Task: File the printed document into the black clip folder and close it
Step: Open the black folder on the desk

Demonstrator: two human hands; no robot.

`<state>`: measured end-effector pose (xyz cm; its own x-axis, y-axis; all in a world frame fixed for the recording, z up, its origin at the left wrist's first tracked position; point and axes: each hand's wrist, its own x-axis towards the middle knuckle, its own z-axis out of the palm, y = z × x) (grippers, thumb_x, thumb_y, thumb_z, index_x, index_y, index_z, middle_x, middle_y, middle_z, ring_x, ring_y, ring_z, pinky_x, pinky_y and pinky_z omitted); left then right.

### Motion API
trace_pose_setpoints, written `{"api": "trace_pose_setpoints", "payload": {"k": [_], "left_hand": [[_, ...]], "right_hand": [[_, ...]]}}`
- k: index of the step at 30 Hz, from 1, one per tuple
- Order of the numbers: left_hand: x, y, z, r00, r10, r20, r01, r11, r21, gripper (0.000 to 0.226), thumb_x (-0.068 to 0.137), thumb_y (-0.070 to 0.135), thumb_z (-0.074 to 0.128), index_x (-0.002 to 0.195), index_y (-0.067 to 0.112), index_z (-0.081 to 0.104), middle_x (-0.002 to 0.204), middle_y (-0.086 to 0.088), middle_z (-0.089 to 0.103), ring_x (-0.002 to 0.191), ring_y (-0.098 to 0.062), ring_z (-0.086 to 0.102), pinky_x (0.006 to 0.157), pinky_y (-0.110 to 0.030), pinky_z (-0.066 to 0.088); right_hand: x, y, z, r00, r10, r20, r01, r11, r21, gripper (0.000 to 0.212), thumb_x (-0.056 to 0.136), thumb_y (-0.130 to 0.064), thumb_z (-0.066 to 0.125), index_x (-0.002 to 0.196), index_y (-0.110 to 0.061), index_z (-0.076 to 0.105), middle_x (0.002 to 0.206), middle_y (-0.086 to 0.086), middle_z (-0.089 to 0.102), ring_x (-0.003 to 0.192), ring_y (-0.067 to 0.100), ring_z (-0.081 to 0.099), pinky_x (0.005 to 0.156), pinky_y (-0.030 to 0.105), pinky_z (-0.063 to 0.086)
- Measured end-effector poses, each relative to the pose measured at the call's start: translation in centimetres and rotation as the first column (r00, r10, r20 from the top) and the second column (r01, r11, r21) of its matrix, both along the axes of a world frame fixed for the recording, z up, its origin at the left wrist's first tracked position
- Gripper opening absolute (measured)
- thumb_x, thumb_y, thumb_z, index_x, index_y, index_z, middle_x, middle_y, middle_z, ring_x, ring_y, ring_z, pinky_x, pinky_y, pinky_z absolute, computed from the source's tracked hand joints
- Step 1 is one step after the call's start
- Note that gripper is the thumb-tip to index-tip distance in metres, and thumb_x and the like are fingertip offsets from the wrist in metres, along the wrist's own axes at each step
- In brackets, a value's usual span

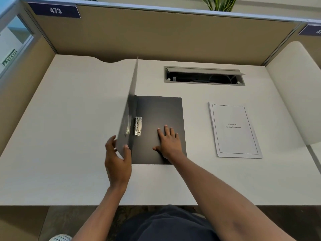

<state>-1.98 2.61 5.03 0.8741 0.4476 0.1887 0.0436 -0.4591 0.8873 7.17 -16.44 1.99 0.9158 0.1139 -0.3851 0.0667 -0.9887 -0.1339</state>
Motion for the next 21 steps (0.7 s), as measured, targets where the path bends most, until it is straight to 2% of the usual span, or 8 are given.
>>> {"api": "trace_pose_setpoints", "payload": {"k": [1,4,6,8,9,13,17,21], "left_hand": [[0.5,0.2,0.9,0.996,0.063,0.055,-0.061,0.997,-0.049,0.052,0.099,0.026,0.066,0.142,0.039,0.04,0.134,-0.002,0.061,0.112,-0.004,0.061,0.081,-0.003,0.053],[1.7,1.7,3.4,0.952,0.271,0.143,-0.255,0.96,-0.118,0.06,0.092,0.026,0.075,0.141,0.037,0.042,0.141,-0.004,0.058,0.124,-0.004,0.056,0.089,-0.003,0.051],[2.1,3.5,4.2,0.905,0.394,0.159,-0.374,0.916,-0.146,0.064,0.086,0.026,0.08,0.14,0.024,0.046,0.136,0.004,0.06,0.12,0.007,0.056,0.089,0.001,0.048],[2.2,5.4,4.3,0.862,0.484,0.151,-0.458,0.871,-0.176,0.069,0.081,0.028,0.084,0.138,0.023,0.046,0.126,0.016,0.058,0.111,0.013,0.058,0.091,-0.003,0.048],[2.2,6.3,4.2,0.85,0.511,0.13,-0.486,0.855,-0.182,0.072,0.079,0.03,0.086,0.138,0.025,0.045,0.126,0.016,0.057,0.111,0.009,0.058,0.094,-0.008,0.05],[2.2,9.0,2.3,0.82,0.573,-0.005,-0.569,0.813,-0.12,0.082,0.076,0.024,0.089,0.141,0.021,0.041,0.139,-0.008,0.056,0.123,-0.023,0.058,0.1,-0.028,0.051],[2.6,10.8,0.0,0.784,0.609,-0.122,-0.616,0.787,-0.029,0.072,0.072,0.015,0.09,0.132,0.014,0.05,0.14,-0.013,0.053,0.124,-0.033,0.056,0.097,-0.039,0.051],[3.2,11.7,-1.4,0.741,0.592,-0.316,-0.592,0.799,0.11,0.066,0.074,0.016,0.089,0.129,0.006,0.055,0.139,-0.02,0.052,0.126,-0.041,0.052,0.098,-0.051,0.049]], "right_hand": [[-0.1,0.0,0.0,1.0,-0.004,0.002,0.004,1.0,0.002,0.092,0.092,-0.061,0.06,0.162,-0.025,0.013,0.171,0.011,0.005,0.157,0.036,0.008,0.126,0.052,0.018],[-0.1,0.0,0.0,1.0,-0.004,0.008,0.004,1.0,0.009,0.092,0.091,-0.061,0.061,0.162,-0.026,0.013,0.171,0.011,0.006,0.157,0.036,0.008,0.126,0.053,0.018],[0.0,-0.1,0.1,1.0,-0.005,0.006,0.005,1.0,0.014,0.092,0.091,-0.061,0.061,0.162,-0.027,0.014,0.171,0.01,0.005,0.158,0.035,0.007,0.126,0.052,0.018],[0.0,-0.3,0.1,1.0,-0.012,0.0,0.012,1.0,0.02,0.092,0.091,-0.062,0.061,0.162,-0.028,0.014,0.171,0.008,0.005,0.158,0.033,0.007,0.127,0.051,0.017],[0.0,-0.5,0.1,1.0,-0.017,-0.001,0.017,1.0,0.023,0.092,0.091,-0.062,0.061,0.162,-0.029,0.014,0.172,0.007,0.005,0.158,0.032,0.007,0.127,0.05,0.017],[-0.2,-0.8,0.3,1.0,-0.021,-0.005,0.021,0.999,0.027,0.092,0.091,-0.062,0.06,0.163,-0.03,0.012,0.172,0.005,0.004,0.159,0.031,0.006,0.127,0.049,0.016],[-0.4,-1.1,0.4,0.999,-0.031,-0.011,0.031,0.999,0.03,0.092,0.091,-0.061,0.061,0.163,-0.03,0.012,0.172,0.004,0.004,0.159,0.03,0.006,0.127,0.049,0.016],[-0.5,-1.4,0.5,0.999,-0.043,-0.02,0.043,0.999,0.025,0.092,0.091,-0.061,0.061,0.163,-0.03,0.012,0.172,0.005,0.004,0.159,0.03,0.005,0.127,0.049,0.016]]}}
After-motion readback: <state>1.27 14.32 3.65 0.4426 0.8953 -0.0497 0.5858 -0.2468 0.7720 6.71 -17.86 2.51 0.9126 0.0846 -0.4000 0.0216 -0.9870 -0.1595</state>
